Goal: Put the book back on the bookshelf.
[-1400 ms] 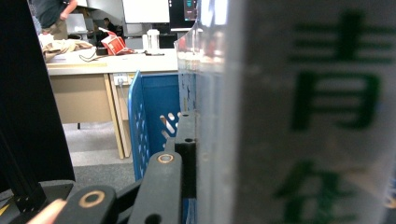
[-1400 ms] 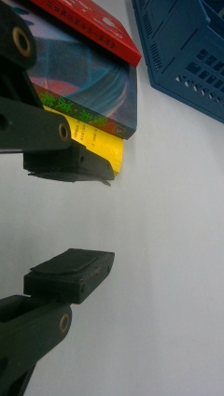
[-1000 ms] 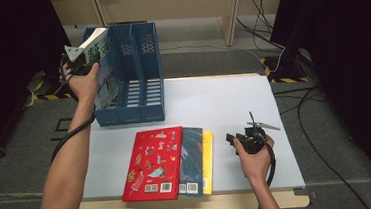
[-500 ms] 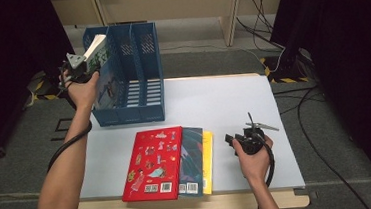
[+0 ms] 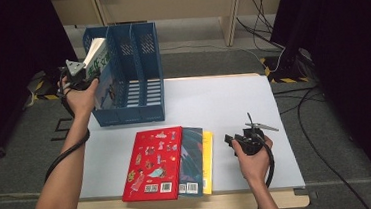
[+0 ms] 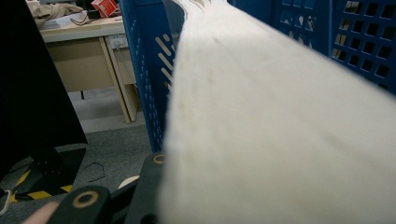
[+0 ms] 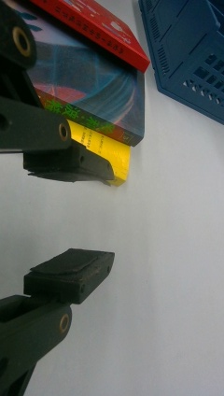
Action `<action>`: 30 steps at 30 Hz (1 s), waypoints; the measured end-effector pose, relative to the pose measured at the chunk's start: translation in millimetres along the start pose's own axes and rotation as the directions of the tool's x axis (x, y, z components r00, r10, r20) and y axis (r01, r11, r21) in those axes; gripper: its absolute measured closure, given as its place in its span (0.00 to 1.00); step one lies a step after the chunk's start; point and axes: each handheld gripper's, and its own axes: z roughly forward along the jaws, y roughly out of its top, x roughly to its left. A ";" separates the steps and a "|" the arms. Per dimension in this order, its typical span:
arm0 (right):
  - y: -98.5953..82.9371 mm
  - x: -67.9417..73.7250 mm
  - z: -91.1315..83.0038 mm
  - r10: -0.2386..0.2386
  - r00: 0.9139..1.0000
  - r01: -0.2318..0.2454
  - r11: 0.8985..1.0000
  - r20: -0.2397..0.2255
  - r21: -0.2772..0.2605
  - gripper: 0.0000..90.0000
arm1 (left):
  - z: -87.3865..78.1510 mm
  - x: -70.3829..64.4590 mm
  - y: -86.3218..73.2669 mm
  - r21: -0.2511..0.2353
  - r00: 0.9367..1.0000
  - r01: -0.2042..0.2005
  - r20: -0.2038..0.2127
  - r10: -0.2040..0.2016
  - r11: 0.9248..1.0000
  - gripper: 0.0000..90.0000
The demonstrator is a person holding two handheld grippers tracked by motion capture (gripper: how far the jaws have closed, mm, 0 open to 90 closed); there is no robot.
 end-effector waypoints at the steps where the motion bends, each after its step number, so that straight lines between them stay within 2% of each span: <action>1: 0.1 -0.1 -0.1 0.001 1.000 -0.001 1.000 0.000 0.000 0.61 | -2.8 -0.3 -0.2 0.001 1.000 0.008 0.007 -0.008 1.000 0.77; 6: -0.1 -0.2 -0.4 -0.002 1.000 0.002 1.000 -0.003 0.000 0.61 | -7.1 -1.6 -2.7 0.009 1.000 0.020 0.020 -0.021 1.000 0.72; 7: -0.5 1.4 -0.8 0.012 1.000 -0.012 1.000 -0.004 0.001 0.61 | -8.0 -1.7 -5.1 0.026 0.999 0.034 0.023 -0.035 0.999 0.71; 10: -0.3 1.2 -1.5 0.001 1.000 -0.001 1.000 -0.005 -0.002 0.61 | -8.1 -2.2 -9.8 0.050 0.998 0.049 0.034 -0.051 0.998 0.71; 14: 0.3 1.0 -2.7 -0.002 1.000 0.002 1.000 -0.006 -0.003 0.60 | -8.5 -1.9 -13.7 0.054 0.998 0.056 0.038 -0.058 0.997 0.71; 15: 0.3 1.1 -2.9 -0.002 1.000 0.002 1.000 -0.005 -0.003 0.60 | -8.8 -1.4 -15.3 0.050 0.996 0.073 0.042 -0.075 0.996 0.71; 30: 0.9 1.2 -4.1 -0.001 1.000 0.001 1.000 -0.007 -0.004 0.60 | -7.9 -7.1 -13.4 0.040 0.996 0.069 0.046 -0.071 0.997 0.72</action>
